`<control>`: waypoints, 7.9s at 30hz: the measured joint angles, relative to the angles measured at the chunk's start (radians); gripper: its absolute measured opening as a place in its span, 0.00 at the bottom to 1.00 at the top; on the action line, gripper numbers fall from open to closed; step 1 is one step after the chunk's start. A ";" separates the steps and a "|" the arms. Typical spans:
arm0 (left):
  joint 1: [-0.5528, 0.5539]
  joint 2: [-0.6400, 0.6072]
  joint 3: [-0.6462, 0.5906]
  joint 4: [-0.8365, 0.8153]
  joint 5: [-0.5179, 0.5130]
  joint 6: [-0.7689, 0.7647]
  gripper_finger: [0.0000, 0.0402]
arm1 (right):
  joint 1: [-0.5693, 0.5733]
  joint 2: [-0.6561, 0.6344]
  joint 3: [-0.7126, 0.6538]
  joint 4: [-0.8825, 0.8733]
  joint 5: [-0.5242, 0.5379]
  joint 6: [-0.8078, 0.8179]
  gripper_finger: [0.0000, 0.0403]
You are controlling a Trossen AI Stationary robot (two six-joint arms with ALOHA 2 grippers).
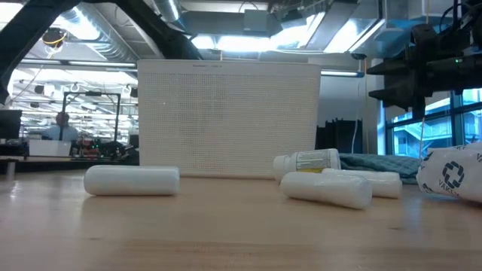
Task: Pick & place medical supplies in basket/bin
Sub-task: Put the orange medicine bottle into the white bin, then put the white medicine bottle into the white bin, then put the top right rolled white gauze into the white bin
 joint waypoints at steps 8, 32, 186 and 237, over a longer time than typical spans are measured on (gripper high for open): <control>0.000 -0.017 0.000 -0.009 -0.044 0.005 0.59 | 0.000 0.000 0.000 0.000 -0.001 0.000 0.71; -0.170 -0.613 0.000 0.128 0.103 -0.156 0.60 | 0.000 0.000 0.000 0.000 -0.005 -0.054 0.71; -0.102 -0.020 0.000 -0.096 0.012 -0.078 0.49 | 0.019 0.000 0.000 -0.010 -0.077 -0.129 0.62; -0.176 -0.337 0.232 -0.167 -0.247 -0.147 0.63 | 0.019 0.000 0.000 -0.010 -0.078 -0.129 0.62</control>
